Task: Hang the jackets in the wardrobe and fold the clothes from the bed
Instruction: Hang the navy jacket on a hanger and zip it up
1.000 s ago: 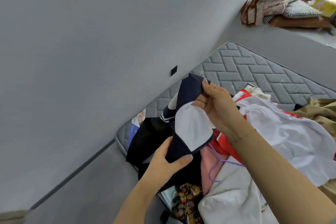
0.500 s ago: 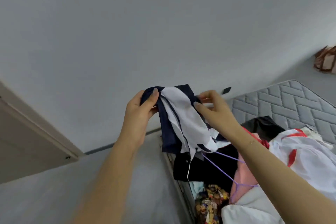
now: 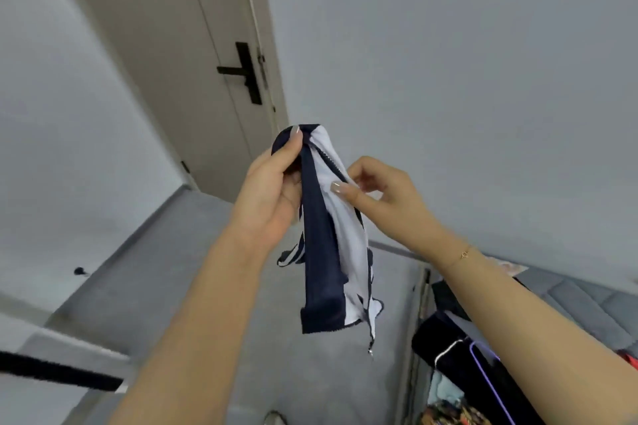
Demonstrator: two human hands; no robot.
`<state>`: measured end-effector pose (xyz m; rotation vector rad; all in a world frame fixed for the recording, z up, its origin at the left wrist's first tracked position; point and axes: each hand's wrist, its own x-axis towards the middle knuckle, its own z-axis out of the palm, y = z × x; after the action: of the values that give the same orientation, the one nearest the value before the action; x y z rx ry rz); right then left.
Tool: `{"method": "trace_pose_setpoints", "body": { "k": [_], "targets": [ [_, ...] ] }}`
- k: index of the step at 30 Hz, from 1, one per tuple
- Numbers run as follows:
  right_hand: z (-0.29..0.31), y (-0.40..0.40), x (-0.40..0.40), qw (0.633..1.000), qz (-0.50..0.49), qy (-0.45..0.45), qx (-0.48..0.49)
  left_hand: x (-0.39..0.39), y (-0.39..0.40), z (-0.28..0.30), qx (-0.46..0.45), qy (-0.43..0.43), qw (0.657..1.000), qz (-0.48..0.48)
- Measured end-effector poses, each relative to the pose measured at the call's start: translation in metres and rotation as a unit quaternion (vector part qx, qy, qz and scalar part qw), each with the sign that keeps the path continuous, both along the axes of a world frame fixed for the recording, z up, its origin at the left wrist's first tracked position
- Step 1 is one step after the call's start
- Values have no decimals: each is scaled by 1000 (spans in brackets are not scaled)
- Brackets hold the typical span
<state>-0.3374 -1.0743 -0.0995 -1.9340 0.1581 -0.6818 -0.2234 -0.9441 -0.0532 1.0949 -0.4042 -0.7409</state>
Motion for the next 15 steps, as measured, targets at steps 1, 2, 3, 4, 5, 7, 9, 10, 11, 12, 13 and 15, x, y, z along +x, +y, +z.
{"method": "trace_pose_setpoints", "body": {
  "k": [1, 2, 3, 4, 5, 7, 9, 10, 11, 12, 13, 15],
  "targets": [
    [-6, 10, 7, 999, 27, 15, -10, 1, 17, 3, 2, -3, 1000, 21],
    [-18, 23, 15, 997, 56, 43, -32, 3, 34, 5, 4, -8, 999, 44],
    [-34, 39, 24, 992, 86, 76, -61, 4, 53, 8, 4, -10, 997, 71],
    [-53, 57, 31, 985, 113, 104, -80, 5, 72, 9, 4, -11, 995, 98],
    [-74, 75, 39, 980, 131, 124, -84, 6, 92, 11, 3, -11, 992, 123],
    [-113, 108, 51, 974, 141, 166, -63, 7, 135, 12, -1, -10, 985, 169],
    [-137, 135, 63, 964, 139, 218, -53, 7, 182, 11, -15, -2, 977, 215],
    [-142, 147, 69, 959, 149, 237, -53, 6, 208, 9, -22, 8, 969, 247],
    [-142, 158, 75, 955, 162, 242, -55, 4, 235, 6, -27, 21, 957, 288],
    [-138, 170, 82, 954, 171, 238, -60, 1, 265, 2, -31, 36, 940, 337],
    [-131, 181, 90, 955, 182, 227, -64, -4, 295, -1, -38, 55, 921, 385],
    [-106, 206, 105, 954, 223, 188, -65, -16, 358, -9, -56, 86, 880, 463]
  ]
}}
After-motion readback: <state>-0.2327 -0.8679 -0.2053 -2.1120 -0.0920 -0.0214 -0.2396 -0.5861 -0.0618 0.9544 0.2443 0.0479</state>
